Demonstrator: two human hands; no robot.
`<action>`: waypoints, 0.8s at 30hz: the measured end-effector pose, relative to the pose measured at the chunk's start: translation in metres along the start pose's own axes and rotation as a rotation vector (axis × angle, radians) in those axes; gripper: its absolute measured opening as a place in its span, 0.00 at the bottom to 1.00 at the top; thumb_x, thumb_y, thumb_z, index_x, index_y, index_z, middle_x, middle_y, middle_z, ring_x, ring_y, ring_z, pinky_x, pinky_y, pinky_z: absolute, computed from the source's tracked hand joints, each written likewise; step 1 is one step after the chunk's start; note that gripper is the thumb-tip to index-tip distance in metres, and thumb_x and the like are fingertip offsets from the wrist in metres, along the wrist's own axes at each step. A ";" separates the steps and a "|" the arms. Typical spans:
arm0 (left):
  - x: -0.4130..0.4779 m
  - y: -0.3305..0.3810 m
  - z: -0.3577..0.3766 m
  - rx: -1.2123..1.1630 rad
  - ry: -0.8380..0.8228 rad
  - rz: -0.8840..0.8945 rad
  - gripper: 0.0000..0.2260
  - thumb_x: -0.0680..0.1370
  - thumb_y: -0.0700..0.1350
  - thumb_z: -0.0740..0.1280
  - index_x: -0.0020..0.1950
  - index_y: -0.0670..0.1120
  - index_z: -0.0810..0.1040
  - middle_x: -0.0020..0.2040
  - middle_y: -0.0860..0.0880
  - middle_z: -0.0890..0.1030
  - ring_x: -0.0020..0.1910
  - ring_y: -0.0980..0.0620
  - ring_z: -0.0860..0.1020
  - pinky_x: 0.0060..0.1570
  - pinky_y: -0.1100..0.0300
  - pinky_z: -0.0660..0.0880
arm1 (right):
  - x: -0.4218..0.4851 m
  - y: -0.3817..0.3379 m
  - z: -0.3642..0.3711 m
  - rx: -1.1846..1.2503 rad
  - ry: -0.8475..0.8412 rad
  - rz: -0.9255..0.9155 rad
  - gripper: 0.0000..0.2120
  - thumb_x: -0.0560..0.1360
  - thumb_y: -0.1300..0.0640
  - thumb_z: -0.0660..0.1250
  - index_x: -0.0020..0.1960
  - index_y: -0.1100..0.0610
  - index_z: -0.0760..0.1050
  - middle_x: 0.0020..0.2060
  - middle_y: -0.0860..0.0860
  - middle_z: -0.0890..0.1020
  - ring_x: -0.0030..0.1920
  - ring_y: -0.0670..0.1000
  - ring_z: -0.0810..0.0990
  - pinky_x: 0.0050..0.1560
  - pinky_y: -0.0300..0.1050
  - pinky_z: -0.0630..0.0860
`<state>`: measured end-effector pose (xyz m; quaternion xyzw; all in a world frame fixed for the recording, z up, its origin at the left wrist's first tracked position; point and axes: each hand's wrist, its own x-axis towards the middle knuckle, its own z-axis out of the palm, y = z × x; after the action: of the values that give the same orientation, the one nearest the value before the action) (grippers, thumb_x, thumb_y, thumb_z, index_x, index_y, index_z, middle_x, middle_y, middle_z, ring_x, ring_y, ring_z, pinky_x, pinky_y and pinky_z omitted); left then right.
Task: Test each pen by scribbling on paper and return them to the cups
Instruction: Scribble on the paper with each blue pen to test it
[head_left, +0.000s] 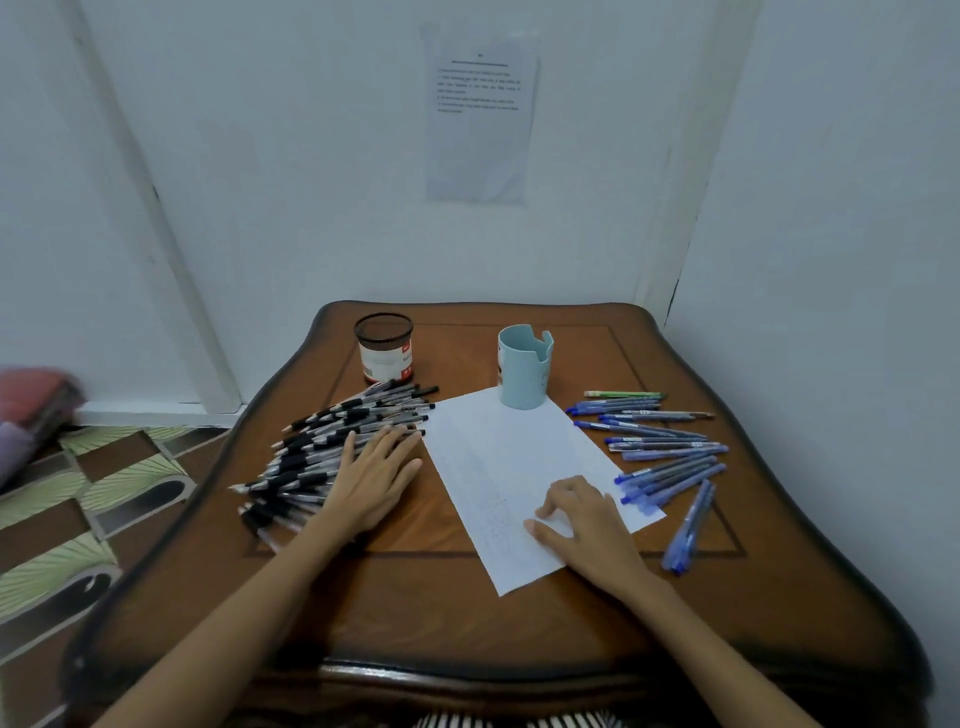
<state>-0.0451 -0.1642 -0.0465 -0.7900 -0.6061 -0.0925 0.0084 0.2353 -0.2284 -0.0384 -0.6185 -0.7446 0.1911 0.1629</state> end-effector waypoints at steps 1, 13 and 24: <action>0.001 0.000 0.000 -0.027 0.009 0.016 0.44 0.68 0.69 0.28 0.76 0.51 0.57 0.76 0.52 0.58 0.76 0.53 0.52 0.72 0.45 0.37 | -0.001 0.000 -0.002 -0.010 0.003 0.026 0.10 0.74 0.39 0.63 0.46 0.44 0.70 0.63 0.46 0.71 0.63 0.45 0.68 0.70 0.52 0.61; 0.118 0.114 0.006 -0.888 0.134 -0.082 0.29 0.74 0.43 0.71 0.70 0.43 0.62 0.67 0.46 0.70 0.66 0.48 0.69 0.57 0.59 0.69 | 0.005 0.003 0.007 -0.172 0.023 -0.024 0.54 0.52 0.19 0.27 0.69 0.37 0.63 0.62 0.46 0.63 0.63 0.45 0.60 0.70 0.49 0.57; 0.199 0.126 0.028 -0.957 0.170 -0.351 0.39 0.70 0.41 0.75 0.75 0.46 0.59 0.65 0.40 0.66 0.64 0.45 0.68 0.66 0.53 0.66 | 0.014 0.009 0.017 -0.006 0.089 -0.106 0.44 0.62 0.23 0.37 0.64 0.44 0.71 0.70 0.49 0.64 0.71 0.50 0.59 0.73 0.56 0.48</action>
<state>0.1294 -0.0036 -0.0300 -0.5817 -0.6165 -0.4231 -0.3203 0.2324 -0.2143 -0.0579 -0.5866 -0.7688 0.1522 0.2040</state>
